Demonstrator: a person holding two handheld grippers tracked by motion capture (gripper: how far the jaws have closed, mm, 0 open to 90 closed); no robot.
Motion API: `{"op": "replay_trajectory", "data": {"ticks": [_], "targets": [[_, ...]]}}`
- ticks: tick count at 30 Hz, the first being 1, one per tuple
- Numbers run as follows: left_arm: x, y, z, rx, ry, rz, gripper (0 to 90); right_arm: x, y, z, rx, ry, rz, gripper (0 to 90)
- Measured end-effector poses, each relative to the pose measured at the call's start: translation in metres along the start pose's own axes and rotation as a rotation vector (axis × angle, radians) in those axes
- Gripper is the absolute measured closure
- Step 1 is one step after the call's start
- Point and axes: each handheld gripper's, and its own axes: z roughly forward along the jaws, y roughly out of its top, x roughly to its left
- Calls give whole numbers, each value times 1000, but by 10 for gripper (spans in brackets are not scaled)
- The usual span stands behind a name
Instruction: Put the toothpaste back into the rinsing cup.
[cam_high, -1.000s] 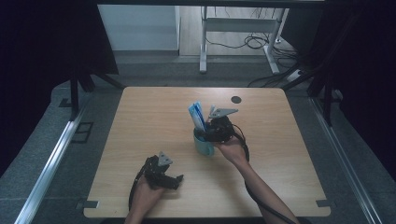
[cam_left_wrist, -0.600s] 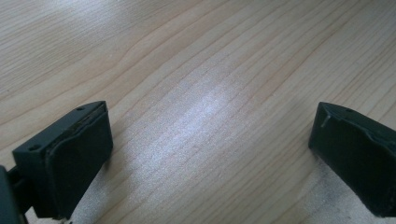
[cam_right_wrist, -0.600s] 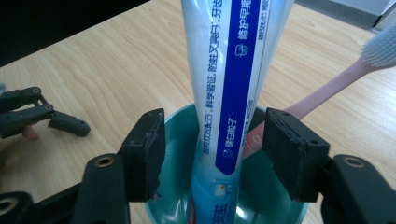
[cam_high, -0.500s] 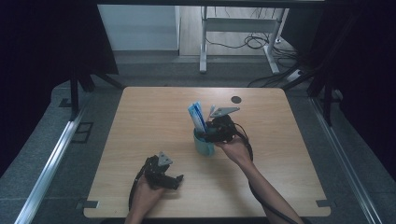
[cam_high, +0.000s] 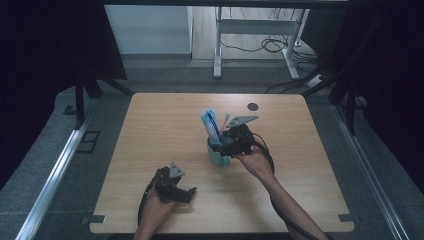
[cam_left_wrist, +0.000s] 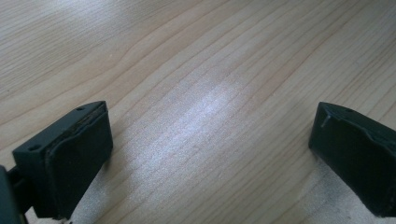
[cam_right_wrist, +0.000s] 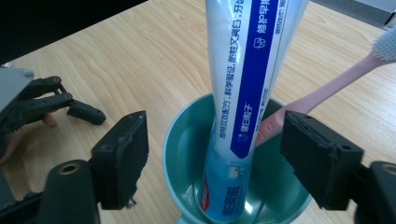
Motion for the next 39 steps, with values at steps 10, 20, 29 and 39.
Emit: {"op": "replay_trajectory", "data": {"ticks": [10, 20, 29, 39], "targets": [[0, 0, 0, -1, 1, 0, 0, 4, -3, -13, 4, -20, -30, 122], [0, 0, 0, 1, 0, 2, 0, 1, -13, -21, 63, -27, -36, 2], [0, 0, 0, 0, 0, 1, 0, -2, -23, -33, 73, -44, -45, 0], [0, 0, 0, 1, 0, 2, 0, -10, -39, -48, 81, -70, -40, 0]]}}
